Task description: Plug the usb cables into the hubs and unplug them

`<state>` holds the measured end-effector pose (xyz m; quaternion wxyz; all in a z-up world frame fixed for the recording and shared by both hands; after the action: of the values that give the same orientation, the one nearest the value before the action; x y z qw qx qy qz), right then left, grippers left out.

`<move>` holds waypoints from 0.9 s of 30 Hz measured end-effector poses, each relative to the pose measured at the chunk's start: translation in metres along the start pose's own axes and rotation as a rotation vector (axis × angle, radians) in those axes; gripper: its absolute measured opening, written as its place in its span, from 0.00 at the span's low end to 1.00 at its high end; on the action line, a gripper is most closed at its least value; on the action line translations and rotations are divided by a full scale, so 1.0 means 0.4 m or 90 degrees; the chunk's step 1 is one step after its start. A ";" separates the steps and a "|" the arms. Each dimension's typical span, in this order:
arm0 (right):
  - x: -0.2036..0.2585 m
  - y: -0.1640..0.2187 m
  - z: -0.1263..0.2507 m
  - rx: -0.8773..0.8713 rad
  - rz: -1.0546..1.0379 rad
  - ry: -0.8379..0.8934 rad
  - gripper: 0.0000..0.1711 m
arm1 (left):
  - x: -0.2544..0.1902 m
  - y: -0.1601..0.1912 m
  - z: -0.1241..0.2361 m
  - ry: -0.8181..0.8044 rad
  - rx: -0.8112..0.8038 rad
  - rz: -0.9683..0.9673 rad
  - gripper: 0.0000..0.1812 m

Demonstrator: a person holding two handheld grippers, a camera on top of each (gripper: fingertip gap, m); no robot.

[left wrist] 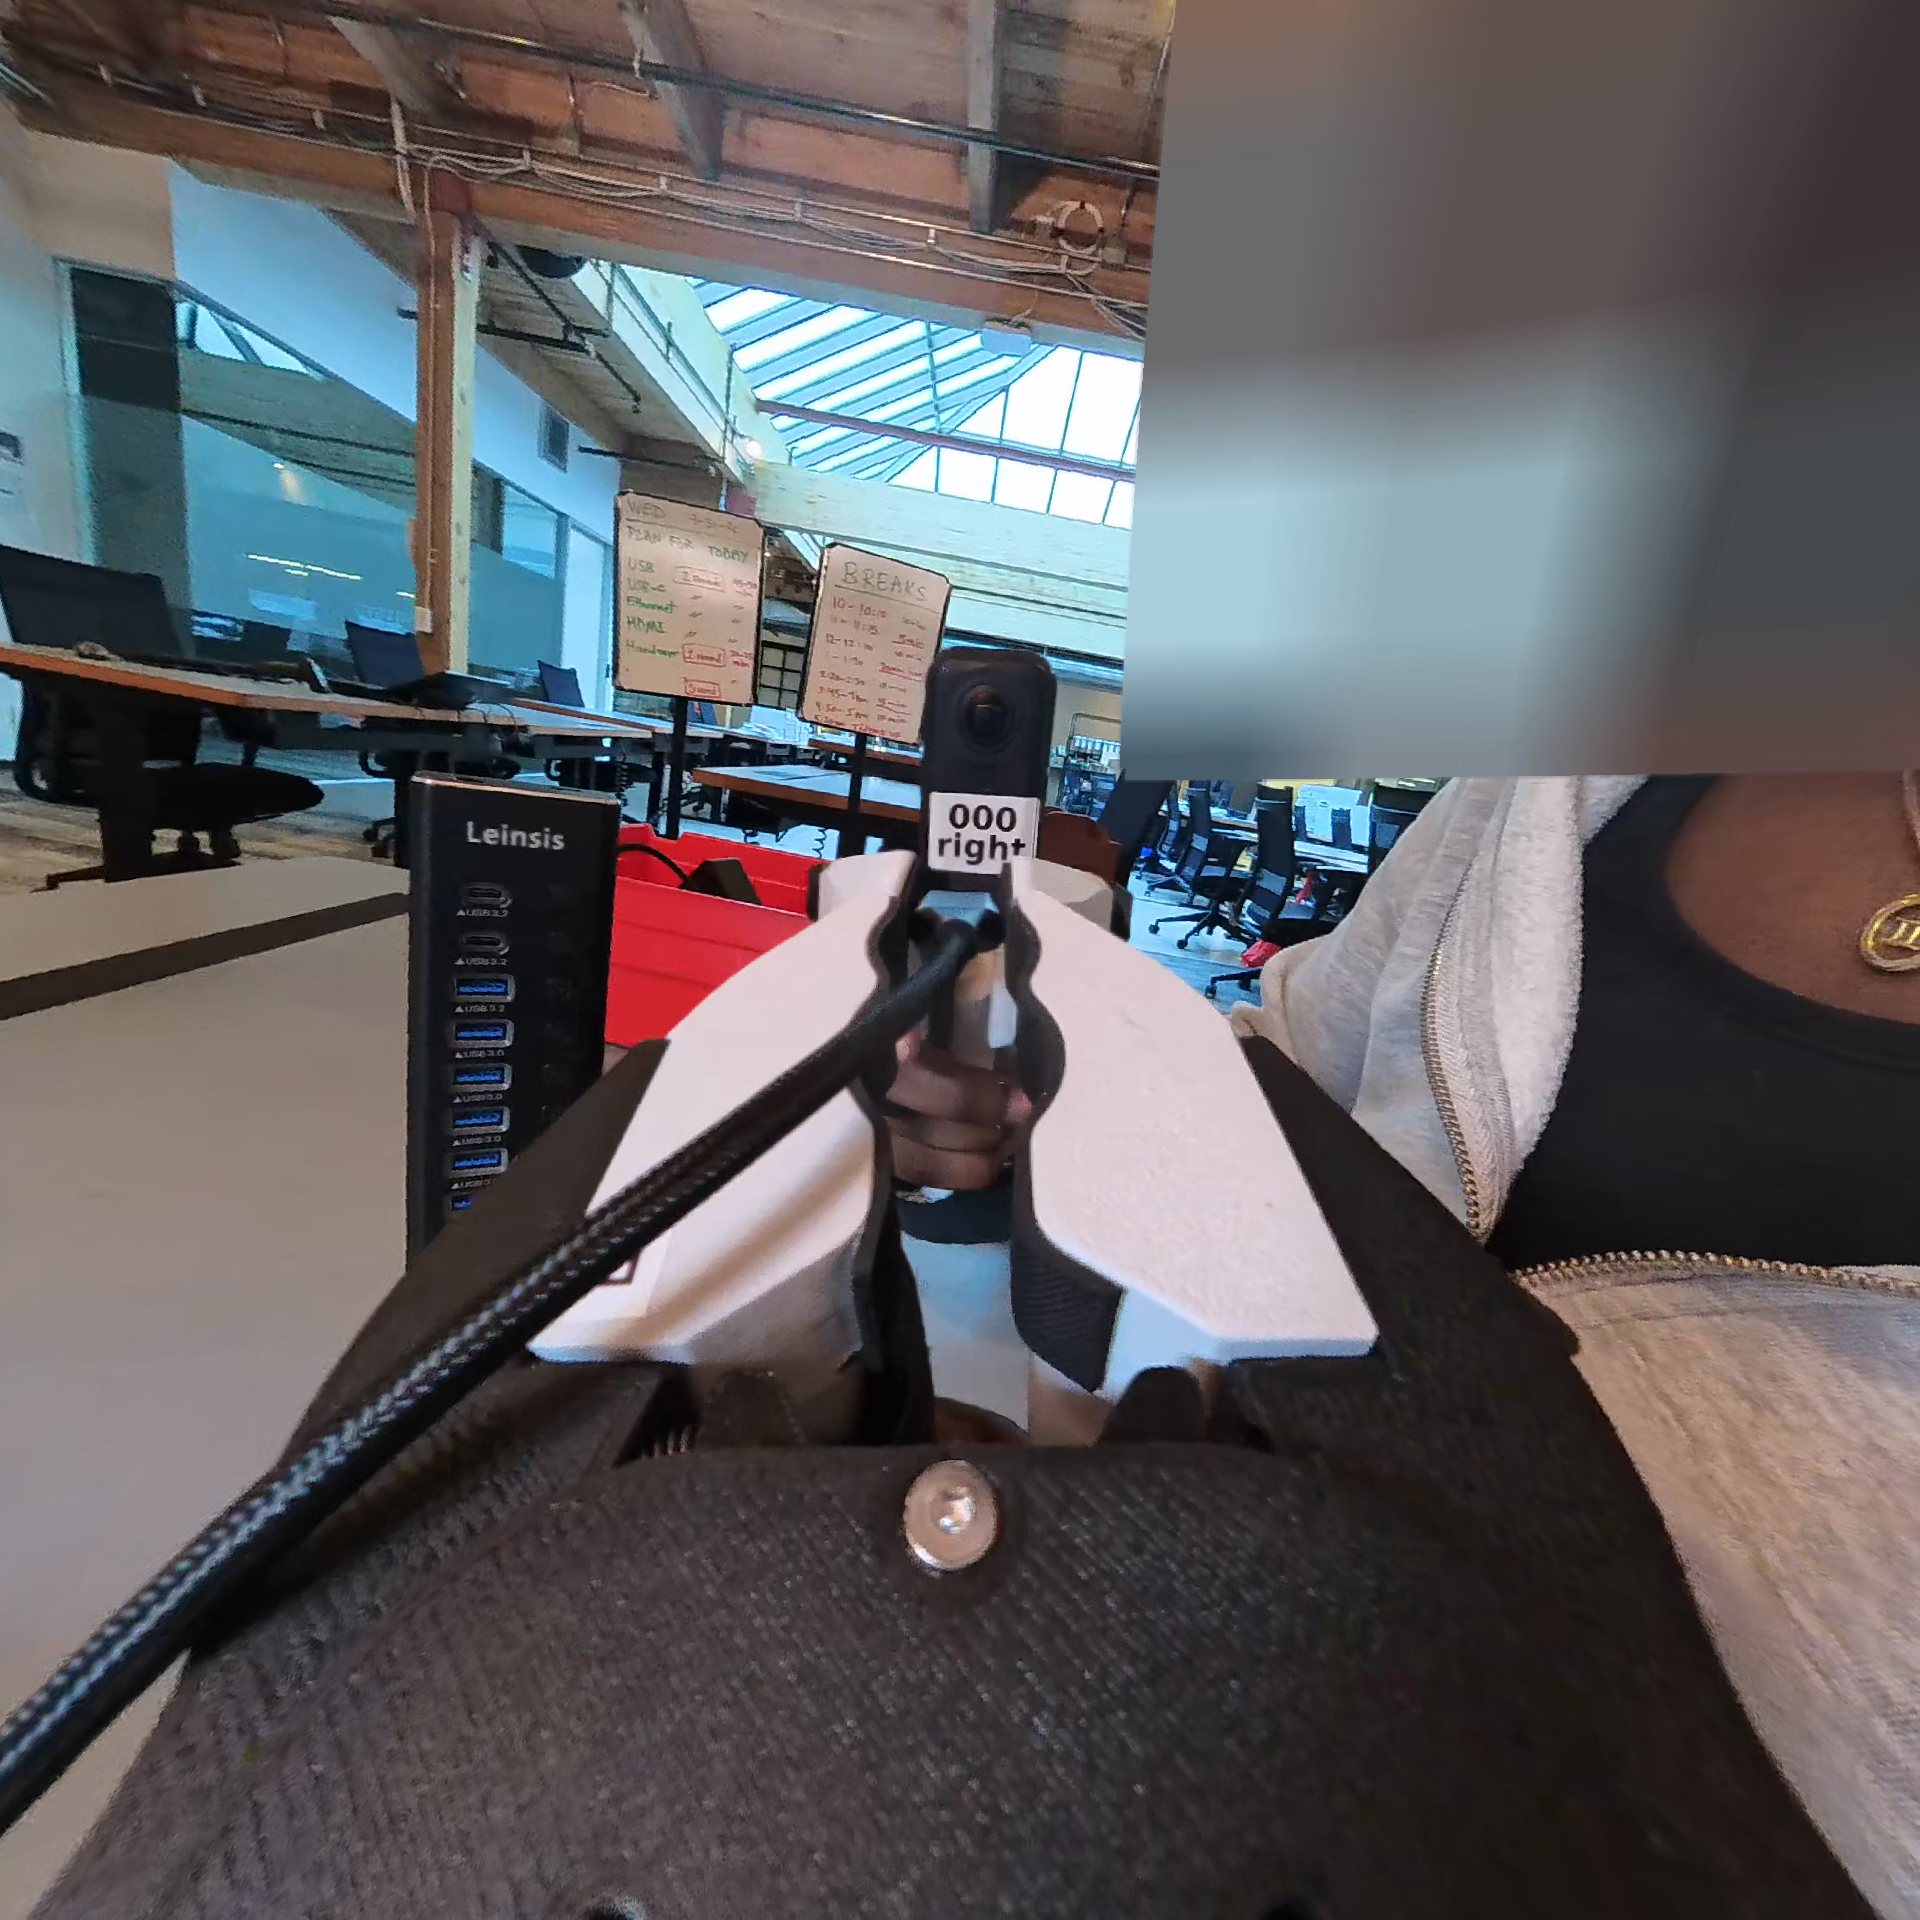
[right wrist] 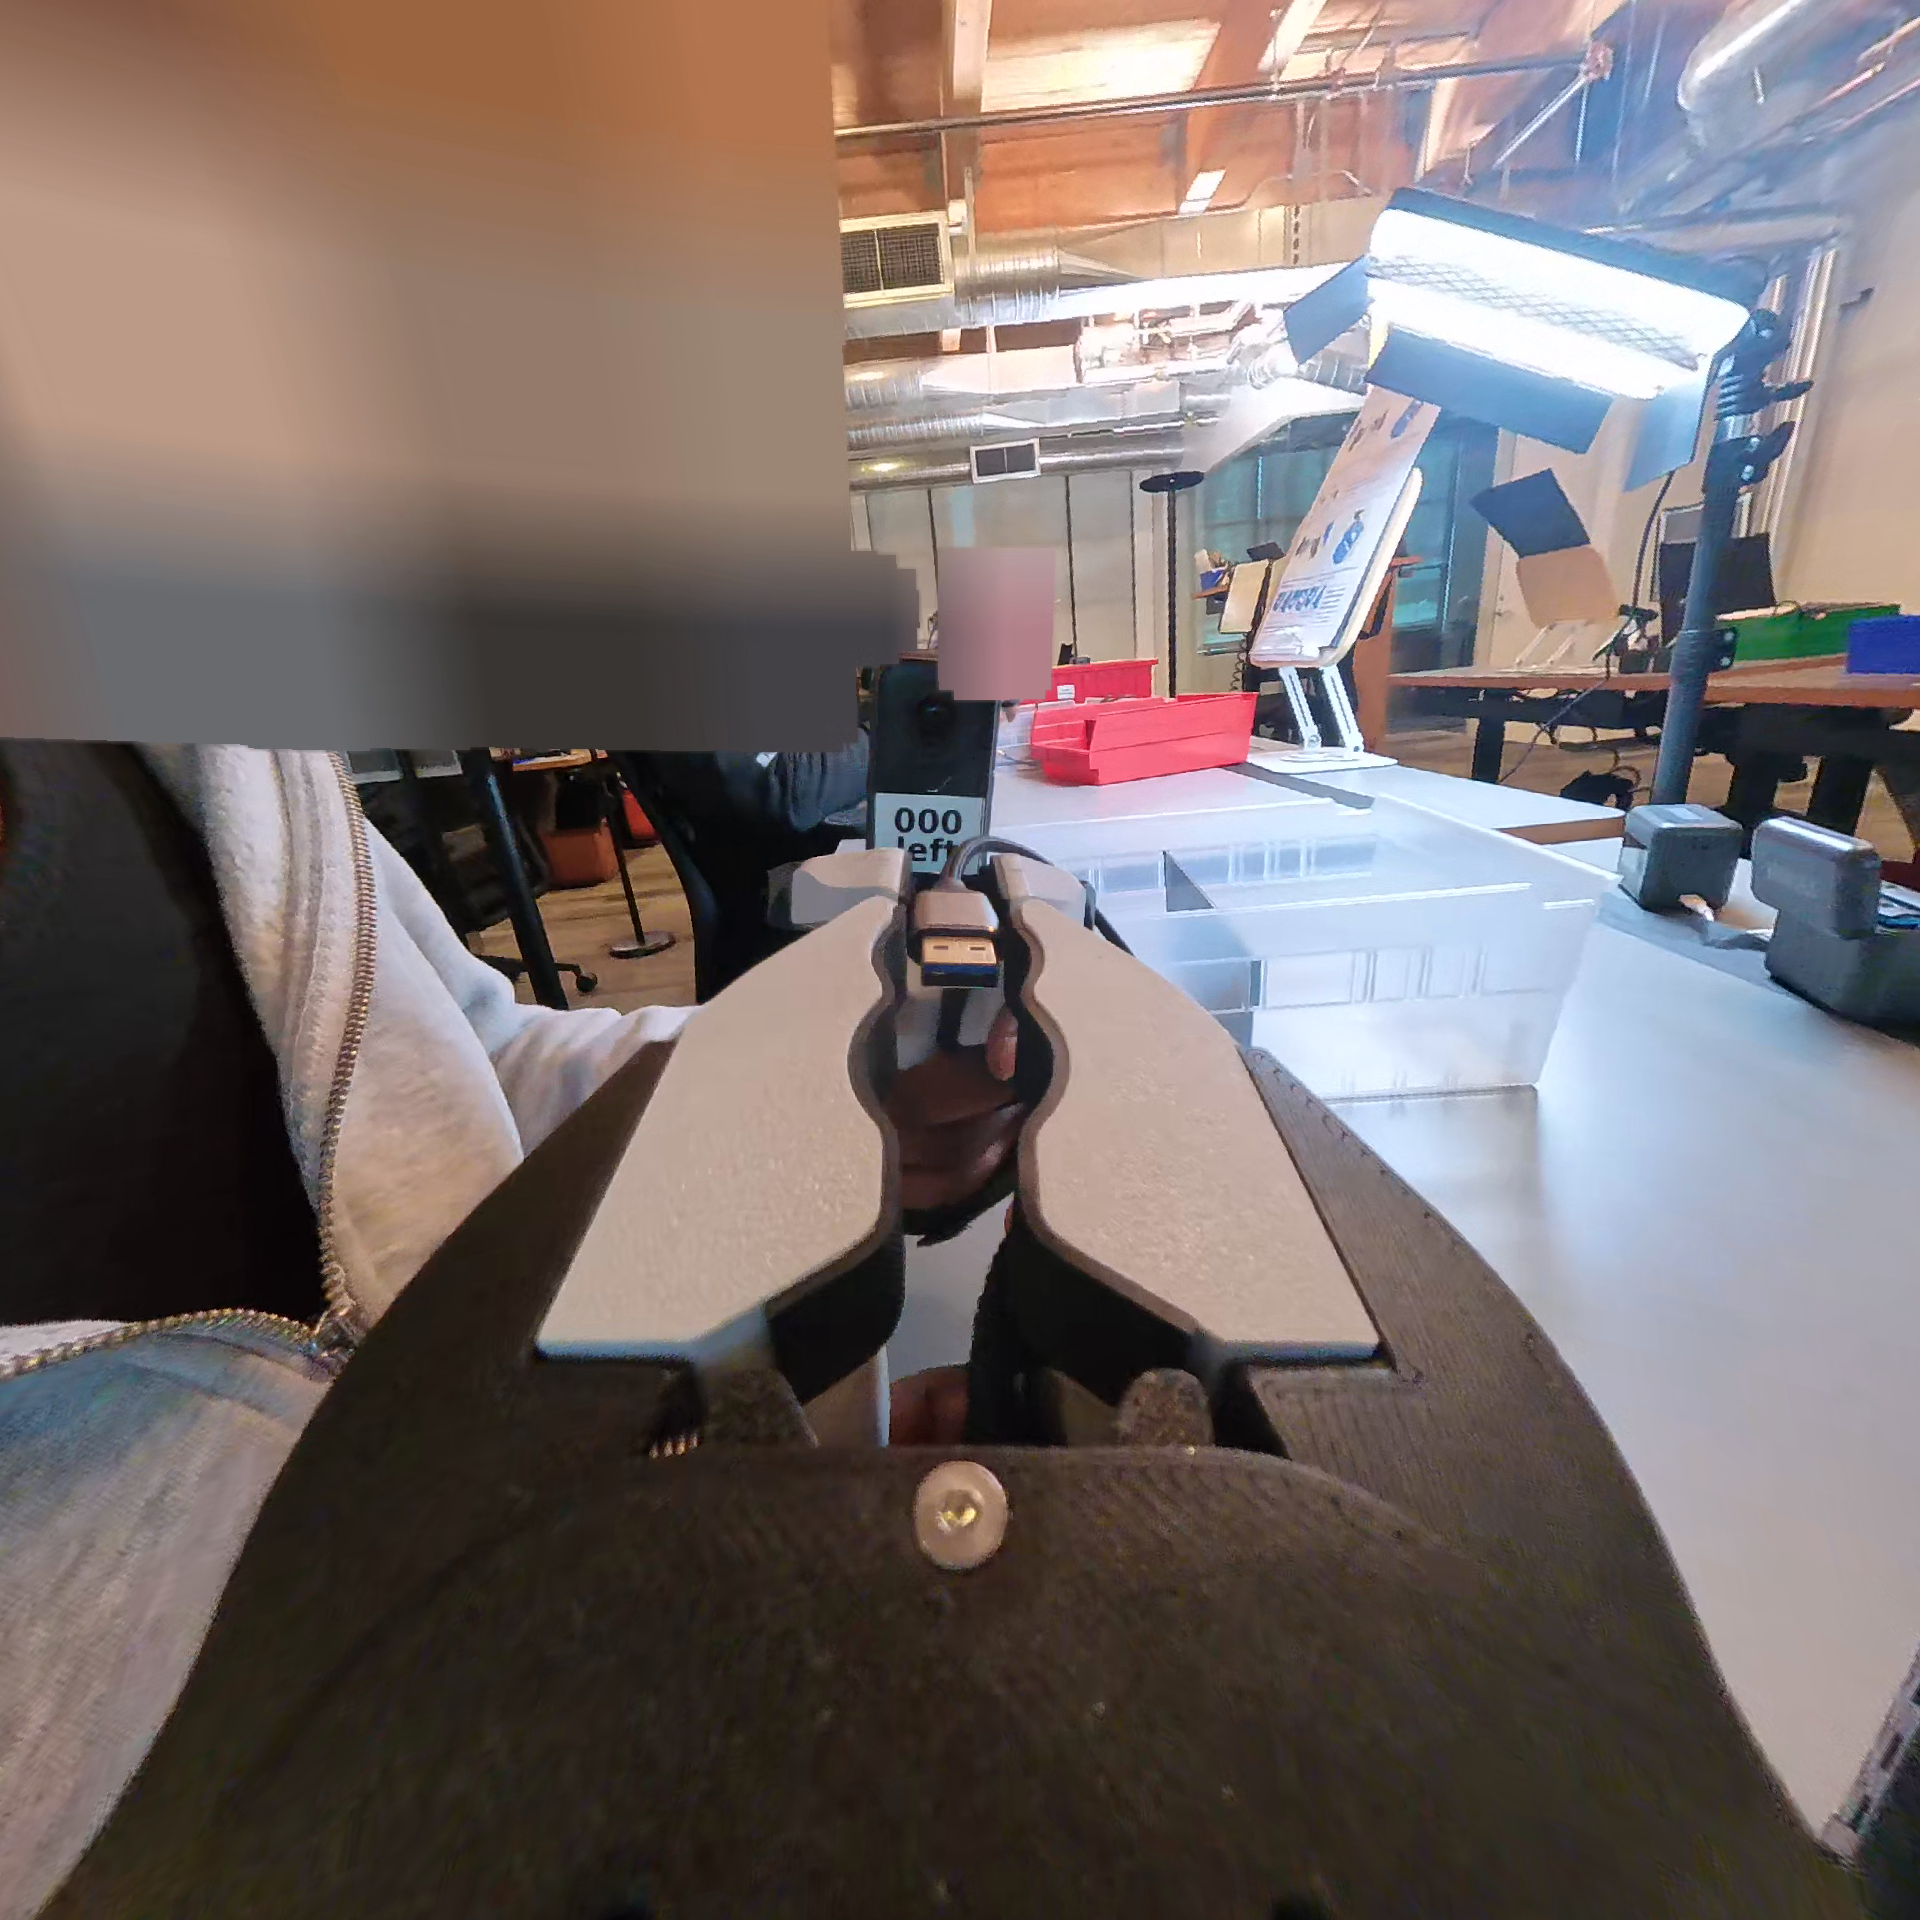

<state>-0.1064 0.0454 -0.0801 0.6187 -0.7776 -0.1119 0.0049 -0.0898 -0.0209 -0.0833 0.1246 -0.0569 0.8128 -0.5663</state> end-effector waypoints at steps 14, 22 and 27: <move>0.005 0.002 0.008 0.026 0.038 -0.009 0.10 | -0.010 -0.001 0.005 -0.007 0.017 -0.060 0.11; 0.004 -0.003 0.009 0.025 0.065 0.002 0.10 | -0.009 0.002 0.001 -0.030 0.027 -0.103 0.10; -0.123 -0.130 0.134 -0.143 0.173 0.359 0.32 | 0.045 -0.006 0.024 -0.183 0.027 -0.176 0.10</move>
<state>-0.1709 0.0992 -0.0489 0.5292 -0.8197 0.1686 -0.1401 -0.1044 -0.0347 -0.0867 0.1615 -0.2455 0.7589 -0.5811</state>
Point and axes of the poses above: each gripper's, where its closed fingertips meet, z back along the fingers, y out of its underside, x = y × z across the jaws, the point moved 4 cm from there along z, back along the fingers, and after that the axes turned 2 degrees about -z, right-handed, at the moved point
